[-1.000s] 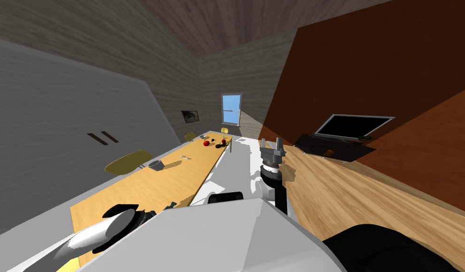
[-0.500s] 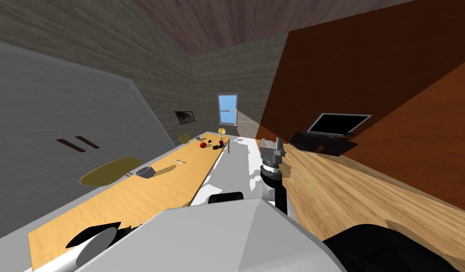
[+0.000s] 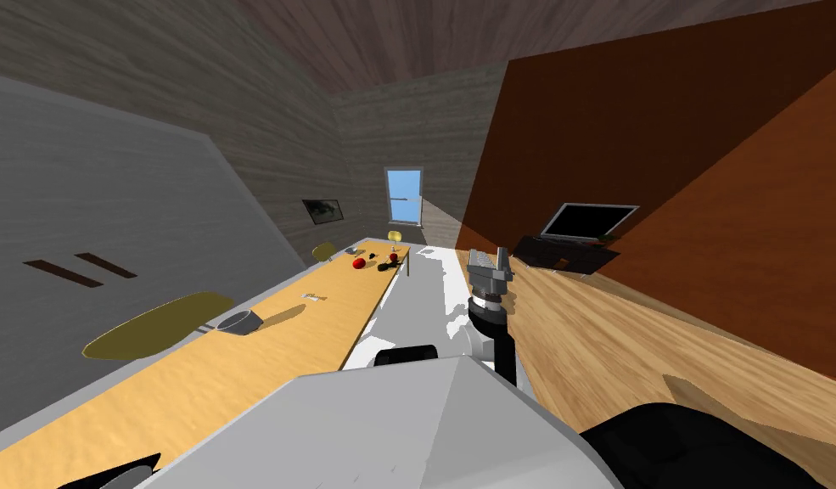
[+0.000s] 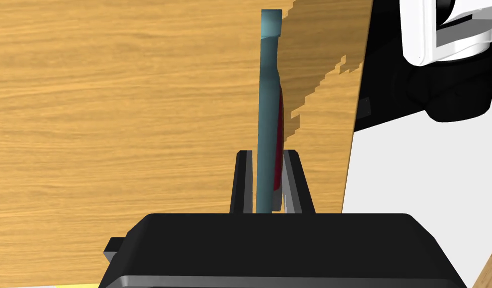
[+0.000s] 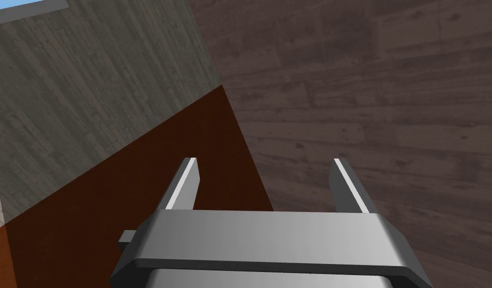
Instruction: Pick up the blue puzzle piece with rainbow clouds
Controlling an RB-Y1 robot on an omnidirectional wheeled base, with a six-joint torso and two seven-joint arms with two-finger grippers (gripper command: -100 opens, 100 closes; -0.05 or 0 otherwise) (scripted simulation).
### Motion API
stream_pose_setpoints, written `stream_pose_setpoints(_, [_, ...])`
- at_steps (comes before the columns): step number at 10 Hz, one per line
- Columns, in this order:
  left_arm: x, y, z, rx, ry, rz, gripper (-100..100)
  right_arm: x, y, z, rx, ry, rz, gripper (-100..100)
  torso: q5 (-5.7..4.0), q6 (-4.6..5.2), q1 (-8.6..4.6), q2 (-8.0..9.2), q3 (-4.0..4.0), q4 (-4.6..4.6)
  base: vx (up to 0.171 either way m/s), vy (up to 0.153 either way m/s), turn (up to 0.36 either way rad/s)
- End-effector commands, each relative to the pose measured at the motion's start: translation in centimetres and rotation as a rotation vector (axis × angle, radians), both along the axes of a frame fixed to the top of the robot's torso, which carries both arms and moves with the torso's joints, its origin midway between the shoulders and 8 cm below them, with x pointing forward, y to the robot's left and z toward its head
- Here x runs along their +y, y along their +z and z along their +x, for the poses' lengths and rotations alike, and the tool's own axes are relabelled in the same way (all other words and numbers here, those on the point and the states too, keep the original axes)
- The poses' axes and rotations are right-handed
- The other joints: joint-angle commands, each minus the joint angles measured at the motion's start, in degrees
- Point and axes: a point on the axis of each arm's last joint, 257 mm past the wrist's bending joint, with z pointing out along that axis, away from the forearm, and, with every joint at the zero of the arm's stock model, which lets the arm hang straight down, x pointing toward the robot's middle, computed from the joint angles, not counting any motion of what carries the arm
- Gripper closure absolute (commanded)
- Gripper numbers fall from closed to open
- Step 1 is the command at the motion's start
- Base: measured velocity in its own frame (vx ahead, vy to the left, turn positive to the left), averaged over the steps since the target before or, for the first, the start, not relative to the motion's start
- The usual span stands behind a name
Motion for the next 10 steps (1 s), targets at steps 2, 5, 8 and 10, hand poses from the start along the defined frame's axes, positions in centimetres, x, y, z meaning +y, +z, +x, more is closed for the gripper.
stream_pose_setpoints(2, [0.9,0.6,-2.7,0.014,0.027,0.017,100,0.0,0.0,0.0,0.0,0.0,0.0,0,-0.06,-0.09,0.0,0.0,-0.02,-0.03,0.047,-0.002,-0.044])
stream_pose_setpoints(5, [1.7,1.4,-6.0,0.02,0.061,0.038,100,0.0,0.0,0.0,0.0,0.0,0.0,0,-0.14,-0.12,-0.03,-0.02,-0.03,-0.04,0.049,0.005,-0.094])
stream_pose_setpoints(8, [2.2,2.9,-10.4,0.015,0.102,0.074,100,0.0,0.0,0.0,0.0,0.0,0.0,0,-0.17,-0.14,-0.09,0.02,-0.01,-0.04,0.061,0.003,-0.153])
stream_pose_setpoints(10, [3.4,3.9,-13.2,0.048,0.126,0.104,100,0.0,0.0,0.0,0.0,0.0,0.0,0,-0.23,-0.11,-0.13,-0.05,-0.05,-0.06,0.048,0.006,-0.059])
